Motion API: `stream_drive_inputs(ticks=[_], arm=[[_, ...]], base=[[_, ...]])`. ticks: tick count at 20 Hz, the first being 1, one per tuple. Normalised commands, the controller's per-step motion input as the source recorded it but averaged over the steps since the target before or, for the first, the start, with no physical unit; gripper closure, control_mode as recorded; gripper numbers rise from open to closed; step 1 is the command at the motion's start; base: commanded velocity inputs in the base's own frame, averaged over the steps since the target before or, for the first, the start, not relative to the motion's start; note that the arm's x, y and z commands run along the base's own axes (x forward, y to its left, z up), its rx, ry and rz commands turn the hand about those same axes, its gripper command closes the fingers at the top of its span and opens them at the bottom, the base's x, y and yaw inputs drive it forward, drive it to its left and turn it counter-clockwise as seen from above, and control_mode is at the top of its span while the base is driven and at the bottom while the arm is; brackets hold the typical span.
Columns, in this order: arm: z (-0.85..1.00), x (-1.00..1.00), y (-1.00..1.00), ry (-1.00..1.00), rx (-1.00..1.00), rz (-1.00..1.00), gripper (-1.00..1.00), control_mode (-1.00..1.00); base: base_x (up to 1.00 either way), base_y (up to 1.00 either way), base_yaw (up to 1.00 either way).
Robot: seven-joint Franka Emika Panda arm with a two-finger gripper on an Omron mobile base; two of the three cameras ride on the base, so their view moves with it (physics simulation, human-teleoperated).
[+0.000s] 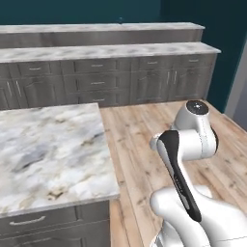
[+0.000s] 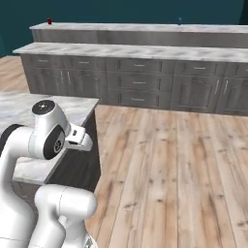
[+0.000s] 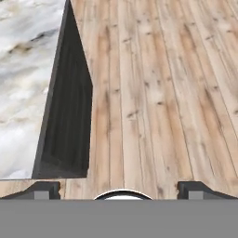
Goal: Four empty soda cans are scattered around the kitchen. Gather all the cans and cluster them next to the stove for recycling.
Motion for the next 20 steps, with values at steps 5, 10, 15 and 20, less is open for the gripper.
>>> stream_drive_inputs(ticks=[5,10,15,20], arm=[[0.0,0.0,0.0,0.0,0.0,0.0,-1.0,1.0],[0.0,0.0,0.0,0.0,0.0,0.0,-1.0,1.0],[0.0,0.0,0.0,0.0,0.0,0.0,-1.0,1.0],[0.0,0.0,0.0,0.0,0.0,0.0,-1.0,1.0]], base=[[0.63,-0.44,0.2],[0.85,-0.16,0.1],[0.93,-0.23,-0.02],[0.86,-0.34,-0.08]])
